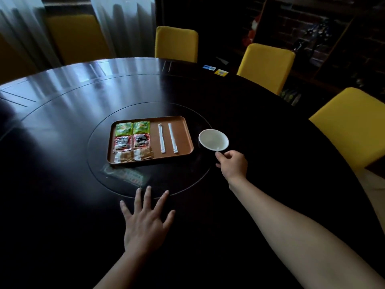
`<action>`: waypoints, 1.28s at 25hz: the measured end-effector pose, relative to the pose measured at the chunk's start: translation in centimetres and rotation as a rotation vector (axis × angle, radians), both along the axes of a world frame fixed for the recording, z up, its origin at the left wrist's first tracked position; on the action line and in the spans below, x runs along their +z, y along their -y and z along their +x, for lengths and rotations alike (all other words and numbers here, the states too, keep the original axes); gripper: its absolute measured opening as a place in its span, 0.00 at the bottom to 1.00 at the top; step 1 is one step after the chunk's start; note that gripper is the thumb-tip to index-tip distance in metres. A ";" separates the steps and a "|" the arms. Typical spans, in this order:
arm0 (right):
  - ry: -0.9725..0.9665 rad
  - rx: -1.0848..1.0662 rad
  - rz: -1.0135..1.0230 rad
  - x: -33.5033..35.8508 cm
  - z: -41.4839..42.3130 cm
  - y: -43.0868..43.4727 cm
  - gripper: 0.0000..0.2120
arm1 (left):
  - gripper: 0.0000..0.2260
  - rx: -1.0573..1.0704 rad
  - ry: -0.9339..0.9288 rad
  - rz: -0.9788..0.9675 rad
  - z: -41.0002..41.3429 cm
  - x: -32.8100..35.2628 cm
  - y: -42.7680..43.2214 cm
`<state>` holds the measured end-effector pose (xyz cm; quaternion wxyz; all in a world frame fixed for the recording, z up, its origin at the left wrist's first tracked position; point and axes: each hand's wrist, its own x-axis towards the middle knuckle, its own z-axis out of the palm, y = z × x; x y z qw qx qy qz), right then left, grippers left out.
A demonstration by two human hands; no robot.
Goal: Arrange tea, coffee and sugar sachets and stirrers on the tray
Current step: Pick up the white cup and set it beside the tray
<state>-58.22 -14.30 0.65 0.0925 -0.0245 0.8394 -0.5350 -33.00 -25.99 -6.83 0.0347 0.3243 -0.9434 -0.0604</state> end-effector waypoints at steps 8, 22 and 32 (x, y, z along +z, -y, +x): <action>-0.031 -0.042 0.009 -1.2 -3.8 5.1 0.16 | 0.29 -0.014 0.006 -0.023 -0.2 -0.3 0.1; -0.117 0.063 0.074 -3.3 -5.1 5.4 0.10 | 0.28 -0.016 0.009 -0.013 -0.1 0.2 0.0; -0.208 0.116 0.183 -3.9 -5.9 7.3 0.09 | 0.28 -0.024 0.011 -0.009 -0.1 0.4 -0.1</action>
